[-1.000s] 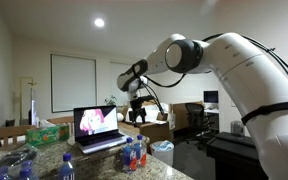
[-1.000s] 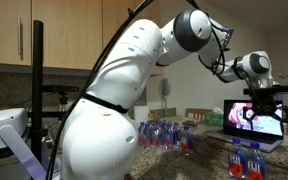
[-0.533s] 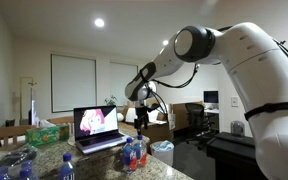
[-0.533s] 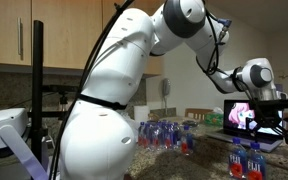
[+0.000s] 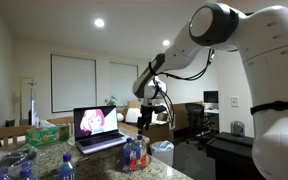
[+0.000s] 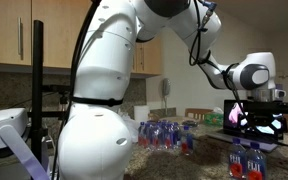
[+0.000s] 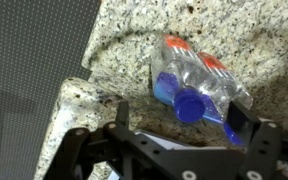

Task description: Move the bottles to the left side of the counter

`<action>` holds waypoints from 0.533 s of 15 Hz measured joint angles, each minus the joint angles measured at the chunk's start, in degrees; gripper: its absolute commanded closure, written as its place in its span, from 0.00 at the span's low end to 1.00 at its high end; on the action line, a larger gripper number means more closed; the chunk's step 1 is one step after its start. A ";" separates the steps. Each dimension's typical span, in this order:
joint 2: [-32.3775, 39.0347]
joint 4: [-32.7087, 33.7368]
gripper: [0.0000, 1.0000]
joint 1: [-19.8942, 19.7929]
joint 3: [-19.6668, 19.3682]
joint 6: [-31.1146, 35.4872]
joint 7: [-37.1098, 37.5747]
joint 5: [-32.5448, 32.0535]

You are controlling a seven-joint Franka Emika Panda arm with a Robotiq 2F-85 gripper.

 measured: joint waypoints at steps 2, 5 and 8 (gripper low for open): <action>-1.52 -1.10 0.00 0.06 0.02 -0.07 -0.96 2.78; -2.31 -1.46 0.00 0.28 0.02 -0.48 -0.65 5.44; -2.18 -1.46 0.00 0.90 -0.04 -1.37 3.68 5.76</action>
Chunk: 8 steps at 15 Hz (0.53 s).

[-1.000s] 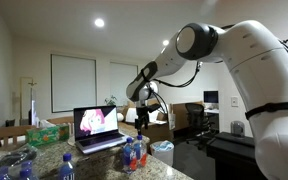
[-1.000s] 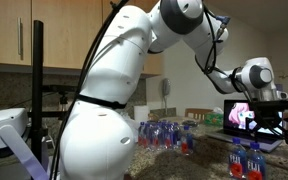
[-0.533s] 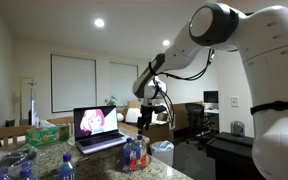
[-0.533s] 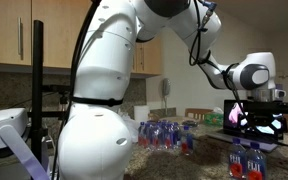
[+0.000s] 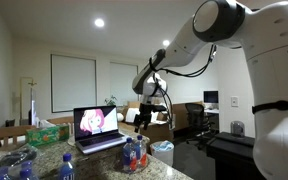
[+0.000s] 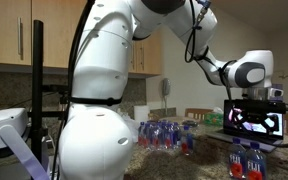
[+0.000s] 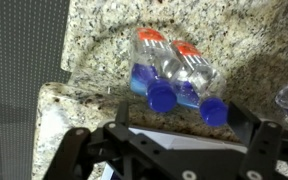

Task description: Move the bottles to the left side of the counter

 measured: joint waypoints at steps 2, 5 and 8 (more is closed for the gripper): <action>0.18 0.00 0.00 0.75 0.00 -0.10 4.43 0.00; 0.35 0.04 0.00 1.91 0.01 0.14 11.16 0.00; 0.70 0.79 0.00 2.56 -0.08 0.18 17.27 -0.30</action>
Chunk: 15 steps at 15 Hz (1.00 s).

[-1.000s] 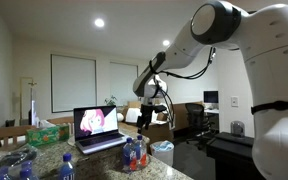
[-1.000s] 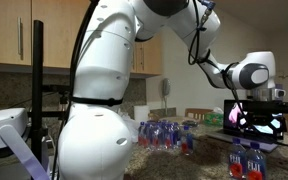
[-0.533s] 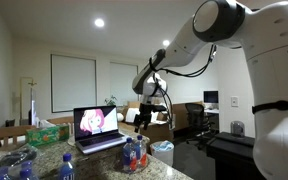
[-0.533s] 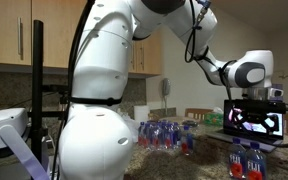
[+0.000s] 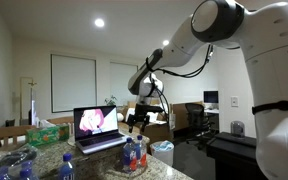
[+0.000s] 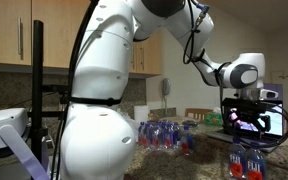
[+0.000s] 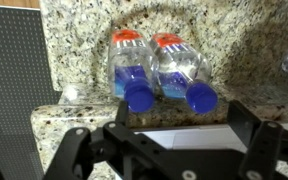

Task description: Move the bottles to the left side of the counter

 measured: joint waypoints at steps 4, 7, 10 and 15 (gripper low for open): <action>1.63 2.53 0.00 0.21 -0.74 -0.23 5.43 -0.77; 3.63 4.90 0.00 0.22 -1.37 -1.28 7.72 -2.08; 5.94 7.35 0.00 0.22 -1.71 -3.40 9.17 -3.26; 9.09 10.73 0.00 0.23 -1.88 -7.40 11.19 -4.86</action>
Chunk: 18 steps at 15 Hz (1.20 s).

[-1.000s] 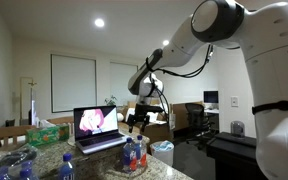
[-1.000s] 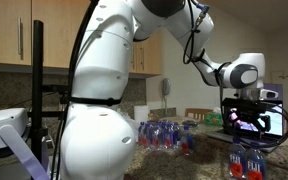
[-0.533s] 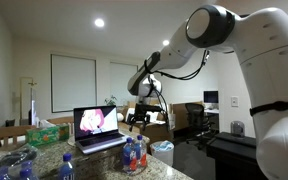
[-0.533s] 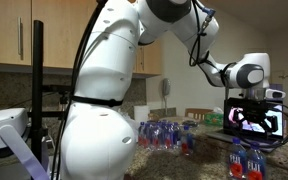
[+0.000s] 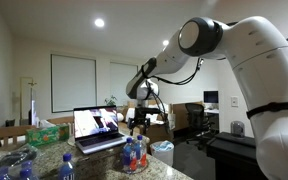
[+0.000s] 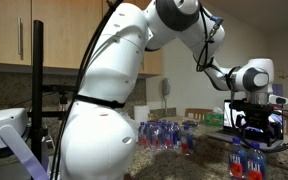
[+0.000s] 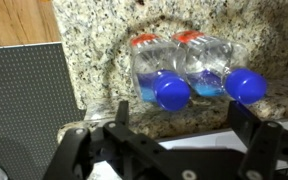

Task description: Move the bottles to the left side of the counter

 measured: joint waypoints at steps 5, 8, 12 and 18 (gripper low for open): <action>1.77 2.04 0.42 0.08 -0.05 -2.52 1.42 -1.50; 2.61 3.23 0.61 0.21 -0.05 -3.92 2.02 -2.22; 3.23 4.43 0.87 0.61 -0.05 -5.47 2.33 -3.30; 3.38 5.43 0.86 0.97 -0.38 -6.28 4.73 -5.55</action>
